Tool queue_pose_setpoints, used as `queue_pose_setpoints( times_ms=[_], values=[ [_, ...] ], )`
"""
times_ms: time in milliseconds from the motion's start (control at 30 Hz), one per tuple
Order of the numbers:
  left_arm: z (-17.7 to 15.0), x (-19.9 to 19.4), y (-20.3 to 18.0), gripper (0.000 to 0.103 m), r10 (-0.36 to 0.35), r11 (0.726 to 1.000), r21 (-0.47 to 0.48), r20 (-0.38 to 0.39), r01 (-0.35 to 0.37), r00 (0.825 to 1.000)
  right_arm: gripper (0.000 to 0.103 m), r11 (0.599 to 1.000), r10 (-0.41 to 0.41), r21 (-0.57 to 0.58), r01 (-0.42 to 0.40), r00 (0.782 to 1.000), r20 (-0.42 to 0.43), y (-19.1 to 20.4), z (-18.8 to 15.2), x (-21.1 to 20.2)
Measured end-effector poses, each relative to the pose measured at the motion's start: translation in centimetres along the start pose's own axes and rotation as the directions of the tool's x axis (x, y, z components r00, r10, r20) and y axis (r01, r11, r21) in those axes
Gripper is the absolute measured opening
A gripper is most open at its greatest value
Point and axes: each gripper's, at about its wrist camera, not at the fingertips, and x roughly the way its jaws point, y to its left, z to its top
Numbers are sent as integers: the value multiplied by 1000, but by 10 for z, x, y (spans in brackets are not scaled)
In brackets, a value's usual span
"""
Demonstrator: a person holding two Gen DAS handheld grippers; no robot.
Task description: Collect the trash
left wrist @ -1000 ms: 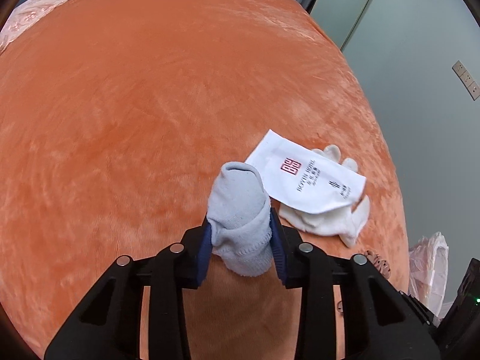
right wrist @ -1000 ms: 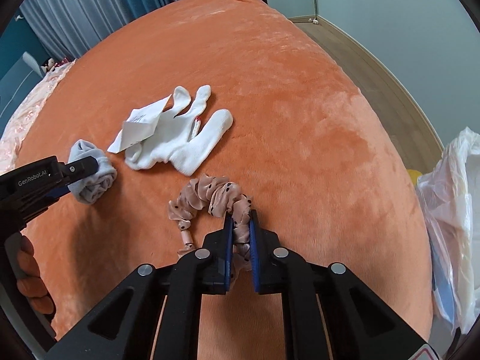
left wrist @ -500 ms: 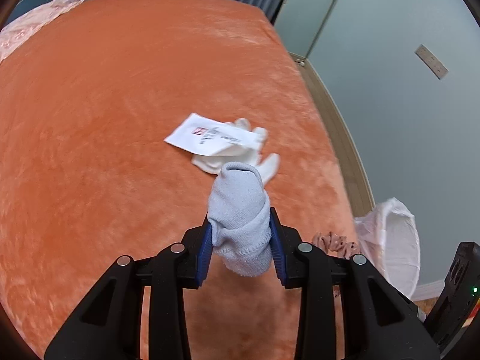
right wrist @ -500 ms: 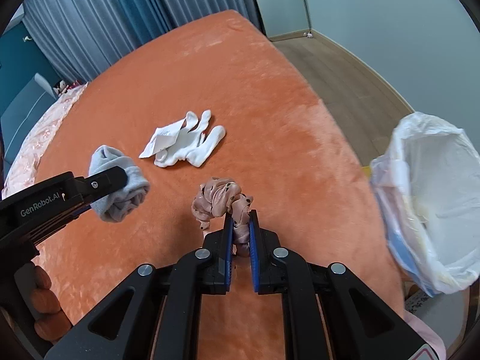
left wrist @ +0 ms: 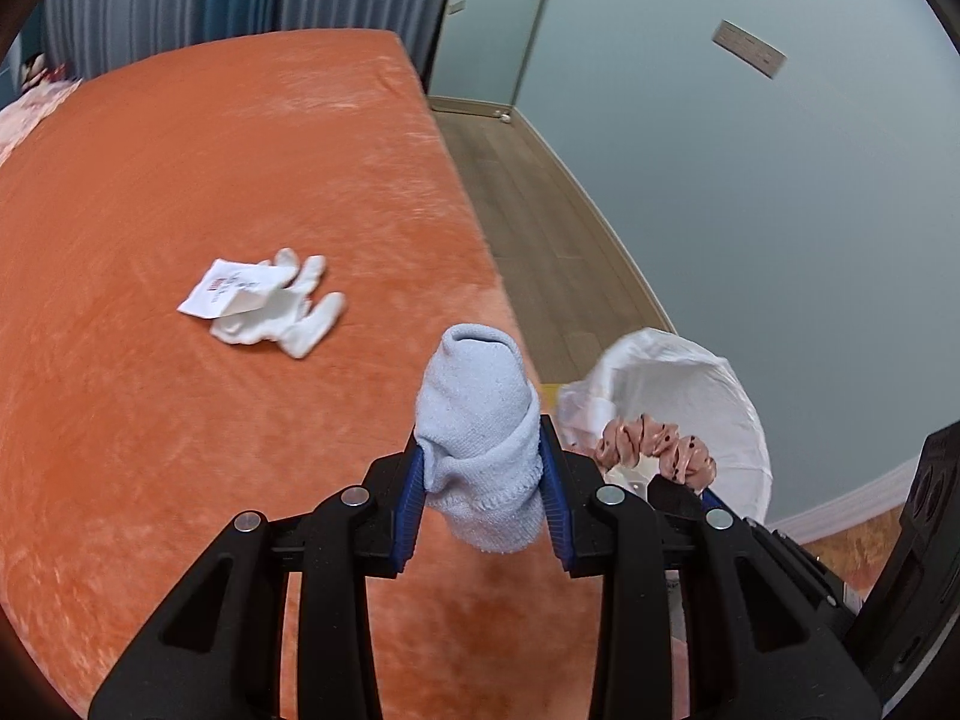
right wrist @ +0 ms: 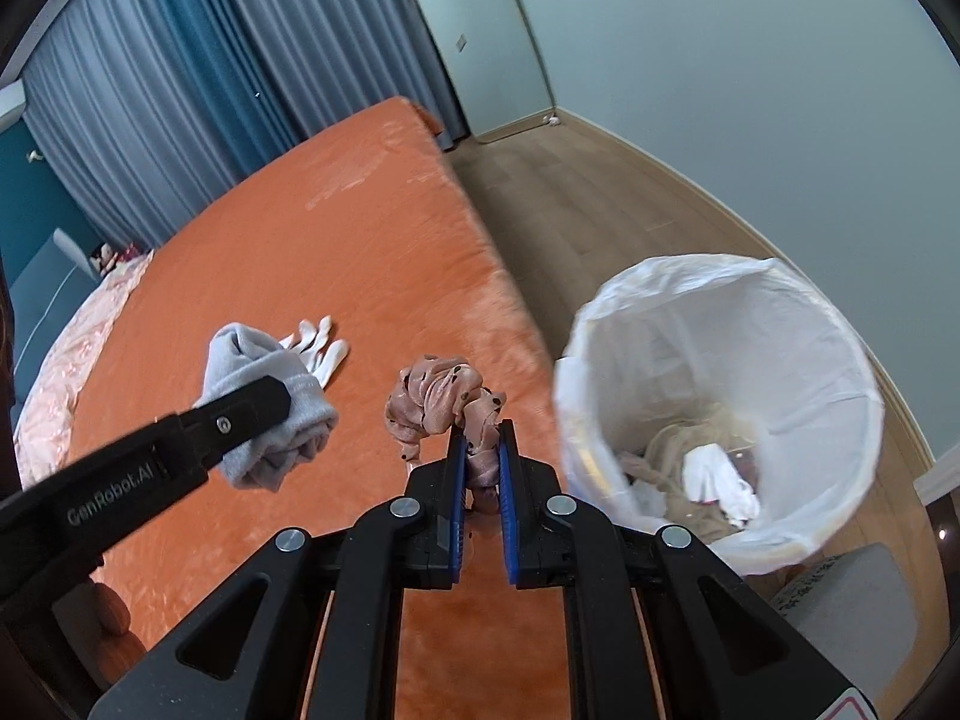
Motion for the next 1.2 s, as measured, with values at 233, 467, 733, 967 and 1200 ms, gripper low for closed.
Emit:
queue_pose_setpoints(
  times_ms=[233,467,733,967,1200],
  values=[
    [-7,7,-60,33,-30,995,98,-16,32,999,10,998,-38,60,35,998,55,-53,11,-26],
    [-11,18,-103,33,-58,985,163,-39,64,998,10,992,-73,112,63,994,85,-93,17,-41],
    [-15,29,-136,33,-75,972,219,-58,85,996,10,986,-96,148,80,989,109,-121,24,-54],
    [-17,37,-157,33,-89,960,261,-75,106,993,10,980,-114,175,91,986,124,-136,25,-64],
    [-18,42,-172,33,-99,951,286,-83,119,992,10,977,-124,192,97,983,132,-148,28,-69]
  ],
)
